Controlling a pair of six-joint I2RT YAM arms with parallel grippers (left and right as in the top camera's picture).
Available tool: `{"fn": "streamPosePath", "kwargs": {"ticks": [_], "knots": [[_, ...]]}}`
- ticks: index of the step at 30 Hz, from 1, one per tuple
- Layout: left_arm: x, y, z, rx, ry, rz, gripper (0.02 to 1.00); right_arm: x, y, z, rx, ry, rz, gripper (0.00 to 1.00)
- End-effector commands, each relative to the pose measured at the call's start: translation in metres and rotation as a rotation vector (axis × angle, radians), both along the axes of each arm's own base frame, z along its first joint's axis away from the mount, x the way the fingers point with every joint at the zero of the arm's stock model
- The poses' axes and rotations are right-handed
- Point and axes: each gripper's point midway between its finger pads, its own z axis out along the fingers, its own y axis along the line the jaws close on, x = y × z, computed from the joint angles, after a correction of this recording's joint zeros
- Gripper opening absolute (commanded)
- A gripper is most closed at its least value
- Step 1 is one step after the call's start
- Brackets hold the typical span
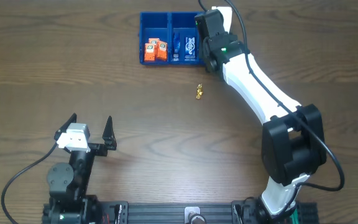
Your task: Sort Candies Into Trays
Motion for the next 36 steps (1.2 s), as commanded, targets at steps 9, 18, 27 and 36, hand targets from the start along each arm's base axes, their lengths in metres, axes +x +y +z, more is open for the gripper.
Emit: {"fn": "streamPosePath", "kwargs": {"ticks": [9, 18, 27, 36], "knots": [[-0.001, -0.002, -0.016, 0.013, 0.045, -0.018, 0.996, -0.076, 0.048, 0.065, 0.065, 0.115, 0.142, 1.000], [-0.001, -0.002, -0.016, 0.013, 0.045, -0.018, 0.998, -0.123, 0.059, -0.087, 0.110, 0.430, 0.076, 1.000], [-0.001, -0.002, -0.016, 0.013, 0.045, -0.018, 0.998, -0.117, 0.039, -0.133, 0.132, 0.504, -0.054, 1.000], [-0.001, -0.002, -0.016, 0.013, 0.045, -0.018, 0.998, -0.108, 0.042, -0.131, 0.159, 0.474, -0.049, 0.899]]}}
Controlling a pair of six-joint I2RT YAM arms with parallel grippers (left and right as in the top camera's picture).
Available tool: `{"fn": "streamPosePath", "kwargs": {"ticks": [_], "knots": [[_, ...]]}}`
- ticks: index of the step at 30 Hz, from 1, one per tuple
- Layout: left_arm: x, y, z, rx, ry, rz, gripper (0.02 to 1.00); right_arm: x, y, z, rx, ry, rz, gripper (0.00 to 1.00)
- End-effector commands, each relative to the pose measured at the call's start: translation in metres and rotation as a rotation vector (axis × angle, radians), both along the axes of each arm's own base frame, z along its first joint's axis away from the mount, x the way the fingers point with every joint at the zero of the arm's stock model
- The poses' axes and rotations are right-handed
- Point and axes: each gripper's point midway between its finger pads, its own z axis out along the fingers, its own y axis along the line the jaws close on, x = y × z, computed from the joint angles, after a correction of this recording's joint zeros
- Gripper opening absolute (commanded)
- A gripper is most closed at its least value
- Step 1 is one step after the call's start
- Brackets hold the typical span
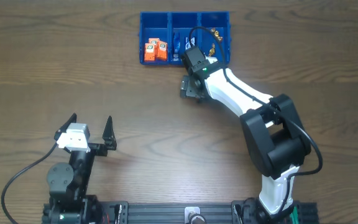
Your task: Sort Candies Into Trays
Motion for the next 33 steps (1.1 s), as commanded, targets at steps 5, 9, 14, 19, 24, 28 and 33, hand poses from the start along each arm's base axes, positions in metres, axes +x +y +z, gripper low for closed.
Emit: {"fn": "streamPosePath", "kwargs": {"ticks": [5, 9, 14, 19, 24, 28, 33], "knots": [[-0.001, -0.002, -0.016, 0.013, 0.045, -0.018, 0.998, 0.002, 0.000, -0.013, -0.008, 0.007, -0.014, 0.809], [-0.001, -0.002, -0.016, 0.013, 0.045, -0.018, 0.998, 0.002, 0.002, -0.014, -0.006, 0.005, -0.010, 0.682], [-0.001, -0.002, -0.016, 0.013, 0.045, -0.018, 0.998, 0.000, 0.006, -0.014, -0.007, 0.005, 0.000, 0.527], [-0.001, -0.002, -0.016, 0.013, 0.045, -0.018, 0.996, 0.000, 0.006, -0.016, -0.009, 0.009, 0.000, 0.360], [-0.001, -0.002, -0.016, 0.013, 0.045, -0.018, 0.998, 0.000, 0.006, -0.016, -0.009, 0.009, 0.000, 0.196], [-0.001, -0.002, -0.016, 0.013, 0.045, -0.018, 0.998, 0.001, 0.004, -0.014, -0.019, -0.002, -0.004, 0.145], [-0.001, -0.002, -0.016, 0.014, 0.044, -0.018, 0.998, 0.026, -0.010, 0.087, -0.057, -0.267, 0.004, 0.141]]}}
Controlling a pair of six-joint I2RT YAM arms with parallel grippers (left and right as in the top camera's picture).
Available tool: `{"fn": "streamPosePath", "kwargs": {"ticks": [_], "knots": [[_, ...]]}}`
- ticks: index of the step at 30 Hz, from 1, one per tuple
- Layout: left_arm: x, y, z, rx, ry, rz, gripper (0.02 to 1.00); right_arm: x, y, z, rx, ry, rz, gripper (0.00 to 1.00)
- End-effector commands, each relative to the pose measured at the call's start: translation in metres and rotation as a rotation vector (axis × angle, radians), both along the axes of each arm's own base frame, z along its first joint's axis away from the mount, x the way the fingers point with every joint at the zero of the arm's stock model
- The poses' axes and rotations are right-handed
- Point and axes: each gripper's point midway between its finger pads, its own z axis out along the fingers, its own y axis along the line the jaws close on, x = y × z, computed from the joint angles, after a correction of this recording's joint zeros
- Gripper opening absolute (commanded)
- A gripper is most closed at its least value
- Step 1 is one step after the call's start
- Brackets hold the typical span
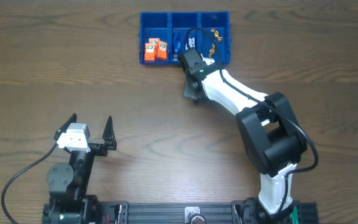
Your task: Sort Candies Into Trays
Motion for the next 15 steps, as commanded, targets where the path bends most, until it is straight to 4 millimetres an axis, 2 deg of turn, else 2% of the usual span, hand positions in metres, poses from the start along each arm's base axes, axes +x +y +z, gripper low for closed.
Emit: {"fn": "streamPosePath", "kwargs": {"ticks": [1, 3, 4, 6, 9, 10, 15], "knots": [[-0.001, -0.002, -0.016, 0.013, 0.045, -0.018, 0.998, 0.032, -0.024, 0.125, -0.091, -0.342, 0.000, 0.141], [-0.001, -0.002, -0.016, 0.013, 0.045, -0.018, 0.996, 0.048, -0.038, 0.177, -0.143, -0.482, -0.009, 0.145], [-0.001, -0.002, -0.016, 0.013, 0.045, -0.018, 0.998, 0.064, -0.045, 0.201, -0.161, -0.564, 0.010, 0.148], [-0.001, -0.002, -0.016, 0.013, 0.045, -0.018, 0.996, 0.083, -0.054, 0.211, -0.183, -0.623, 0.023, 0.152], [-0.001, -0.002, -0.016, 0.013, 0.045, -0.018, 0.998, 0.098, -0.057, 0.192, -0.195, -0.615, 0.018, 0.150], [-0.001, -0.002, -0.016, 0.013, 0.045, -0.018, 0.998, 0.103, -0.053, 0.177, -0.180, -0.593, 0.028, 0.150], [-0.001, -0.002, -0.016, 0.013, 0.045, -0.018, 0.998, 0.113, -0.047, 0.142, -0.176, -0.549, 0.043, 0.150]]}}
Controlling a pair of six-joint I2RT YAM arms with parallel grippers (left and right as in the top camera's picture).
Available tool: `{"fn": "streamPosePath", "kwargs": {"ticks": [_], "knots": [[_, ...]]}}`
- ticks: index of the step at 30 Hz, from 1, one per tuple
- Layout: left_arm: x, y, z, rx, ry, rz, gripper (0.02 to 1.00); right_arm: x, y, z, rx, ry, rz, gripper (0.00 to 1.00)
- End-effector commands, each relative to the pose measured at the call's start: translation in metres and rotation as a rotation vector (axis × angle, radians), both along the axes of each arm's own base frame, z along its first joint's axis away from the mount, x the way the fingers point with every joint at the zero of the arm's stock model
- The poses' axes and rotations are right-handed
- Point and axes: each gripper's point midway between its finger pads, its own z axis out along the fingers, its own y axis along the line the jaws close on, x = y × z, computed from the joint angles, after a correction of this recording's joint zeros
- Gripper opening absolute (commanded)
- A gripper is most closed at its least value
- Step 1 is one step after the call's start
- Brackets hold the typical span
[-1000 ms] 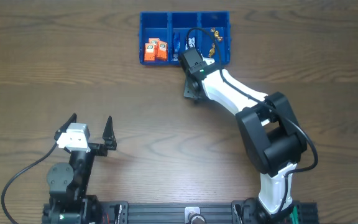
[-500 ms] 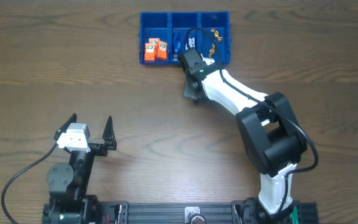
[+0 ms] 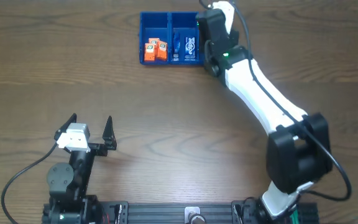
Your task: Sort Candies Into Trays
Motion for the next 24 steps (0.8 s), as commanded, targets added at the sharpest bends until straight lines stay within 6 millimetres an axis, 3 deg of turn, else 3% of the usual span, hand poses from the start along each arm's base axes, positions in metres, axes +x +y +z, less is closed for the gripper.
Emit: {"fn": "streamPosePath", "kwargs": {"ticks": [1, 4, 9, 12, 15, 16, 19, 21, 23, 24], "knots": [[-0.001, -0.002, -0.016, 0.013, 0.045, -0.018, 0.998, 0.004, 0.000, -0.027, -0.026, 0.044, 0.006, 0.150], [-0.001, -0.002, -0.016, 0.013, 0.045, -0.018, 0.996, 0.005, -0.002, -0.046, -0.038, 0.082, 0.003, 0.150], [-0.001, -0.002, -0.016, 0.013, 0.045, -0.018, 0.998, 0.006, -0.002, -0.046, -0.018, 0.074, -0.013, 0.159], [-0.001, -0.002, -0.016, 0.013, 0.045, -0.018, 0.998, 0.006, -0.002, -0.046, -0.018, 0.074, -0.013, 0.343], [-0.001, -0.002, -0.016, 0.013, 0.045, -0.018, 0.998, 0.005, -0.002, -0.047, -0.019, 0.078, -0.013, 0.936], [-0.001, -0.002, -0.016, 0.013, 0.045, -0.018, 0.998, 0.005, -0.002, -0.047, -0.020, 0.077, -0.013, 1.000], [-0.001, -0.002, -0.016, 0.013, 0.045, -0.018, 0.998, 0.005, -0.002, -0.040, -0.015, 0.065, -0.014, 1.000], [-0.001, -0.002, -0.016, 0.013, 0.045, -0.018, 0.996, 0.004, -0.003, -0.016, 0.004, 0.020, -0.013, 1.000], [-0.001, -0.002, -0.016, 0.013, 0.045, -0.018, 0.996, -0.007, -0.009, 0.042, 0.018, -0.074, -0.006, 1.000], [-0.001, -0.002, -0.016, 0.014, 0.044, -0.018, 0.998, -0.029, -0.029, 0.098, 0.014, -0.146, -0.002, 1.000]]}}
